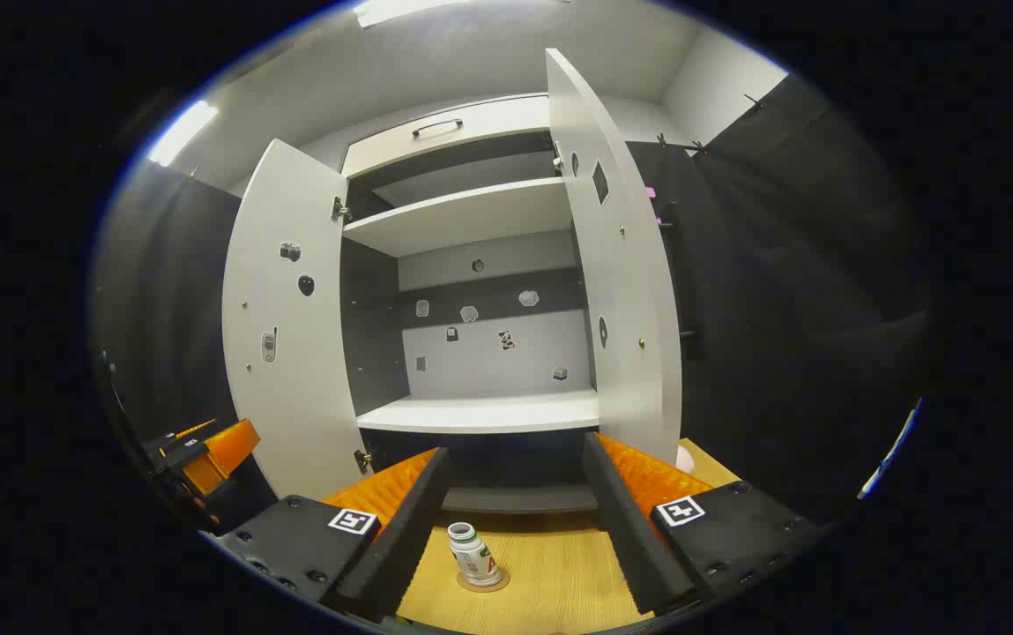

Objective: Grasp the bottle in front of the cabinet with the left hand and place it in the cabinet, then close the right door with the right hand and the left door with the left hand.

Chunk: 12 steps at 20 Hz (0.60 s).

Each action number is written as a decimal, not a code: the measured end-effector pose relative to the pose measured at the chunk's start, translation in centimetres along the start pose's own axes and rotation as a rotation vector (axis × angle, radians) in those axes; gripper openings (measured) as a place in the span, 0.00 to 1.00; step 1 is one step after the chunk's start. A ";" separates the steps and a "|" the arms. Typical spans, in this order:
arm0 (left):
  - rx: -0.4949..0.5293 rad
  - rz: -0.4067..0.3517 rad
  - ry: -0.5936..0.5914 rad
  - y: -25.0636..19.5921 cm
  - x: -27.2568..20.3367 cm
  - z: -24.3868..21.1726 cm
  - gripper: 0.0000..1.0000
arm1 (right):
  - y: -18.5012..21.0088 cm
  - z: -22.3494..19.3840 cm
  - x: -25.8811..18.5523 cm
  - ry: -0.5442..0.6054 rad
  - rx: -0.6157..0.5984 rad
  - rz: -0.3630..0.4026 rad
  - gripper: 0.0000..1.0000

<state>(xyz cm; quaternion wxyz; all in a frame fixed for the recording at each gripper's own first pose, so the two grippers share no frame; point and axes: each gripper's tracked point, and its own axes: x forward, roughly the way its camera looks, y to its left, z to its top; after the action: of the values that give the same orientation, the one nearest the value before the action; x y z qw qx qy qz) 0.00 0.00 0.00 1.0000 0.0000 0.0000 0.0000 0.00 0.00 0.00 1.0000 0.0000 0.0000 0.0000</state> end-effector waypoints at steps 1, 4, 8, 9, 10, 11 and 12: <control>0.001 0.000 -0.001 0.0 0.1 0.0 0.95 | 0.0 0.0 -0.1 0.001 0.001 -0.001 0.90; 0.002 -0.002 0.000 0.1 0.2 0.0 0.95 | 0.0 0.0 0.0 0.001 0.003 -0.003 0.99; 0.000 -0.006 0.002 0.0 0.4 -0.2 0.92 | -0.1 0.1 0.1 -0.006 0.003 -0.005 0.99; -0.001 -0.006 0.004 0.0 0.4 -0.3 0.92 | 0.0 0.0 0.1 -0.007 0.002 -0.004 0.99; -0.001 -0.007 0.006 0.0 0.4 -0.3 0.92 | 0.0 0.1 0.0 -0.008 0.002 -0.002 0.99; 0.000 -0.008 0.005 0.0 0.5 -0.2 0.92 | 0.1 0.1 0.1 -0.009 0.001 -0.001 0.99; 0.000 -0.009 0.004 0.0 0.5 -0.2 0.92 | 0.2 0.2 0.1 -0.010 0.001 0.000 0.99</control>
<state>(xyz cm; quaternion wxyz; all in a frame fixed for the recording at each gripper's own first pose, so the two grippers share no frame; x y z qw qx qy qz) 0.49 0.01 -0.20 1.0000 0.0002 0.0019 -0.0045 0.12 0.15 0.18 1.0000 0.0003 -0.0049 -0.0001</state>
